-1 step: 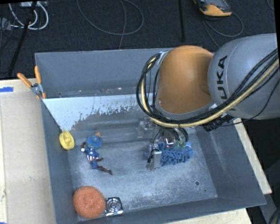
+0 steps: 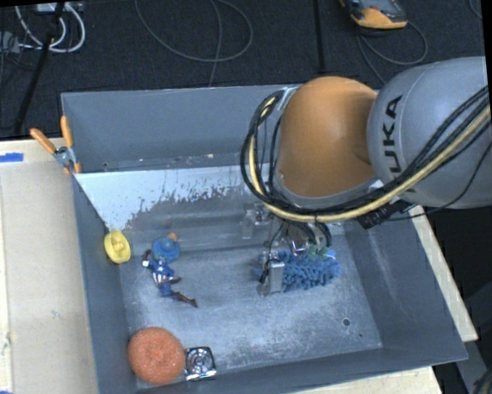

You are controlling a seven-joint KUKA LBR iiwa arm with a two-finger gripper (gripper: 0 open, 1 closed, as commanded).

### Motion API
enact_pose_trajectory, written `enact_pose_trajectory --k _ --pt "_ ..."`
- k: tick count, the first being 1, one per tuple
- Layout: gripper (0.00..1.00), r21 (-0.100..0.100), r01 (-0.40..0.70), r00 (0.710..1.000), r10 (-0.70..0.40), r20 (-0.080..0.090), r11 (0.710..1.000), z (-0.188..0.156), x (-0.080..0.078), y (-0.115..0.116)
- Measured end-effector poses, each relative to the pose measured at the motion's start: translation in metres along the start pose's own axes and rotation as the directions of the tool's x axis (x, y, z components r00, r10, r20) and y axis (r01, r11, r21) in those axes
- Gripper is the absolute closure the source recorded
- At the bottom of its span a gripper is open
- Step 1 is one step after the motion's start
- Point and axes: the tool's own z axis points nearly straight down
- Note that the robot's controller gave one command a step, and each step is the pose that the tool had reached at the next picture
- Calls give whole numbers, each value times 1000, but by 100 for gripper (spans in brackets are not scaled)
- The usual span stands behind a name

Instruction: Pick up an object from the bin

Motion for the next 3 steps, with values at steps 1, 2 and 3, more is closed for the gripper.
enact_pose_trajectory --k 1,2,3 --pt "0 1 58 998 -58 5 998 68 -30 -79" --pt "0 4 12 1000 -12 6 1000 52 -32 -153" --pt "0 -3 -3 1000 3 -2 1000 87 -41 -104"
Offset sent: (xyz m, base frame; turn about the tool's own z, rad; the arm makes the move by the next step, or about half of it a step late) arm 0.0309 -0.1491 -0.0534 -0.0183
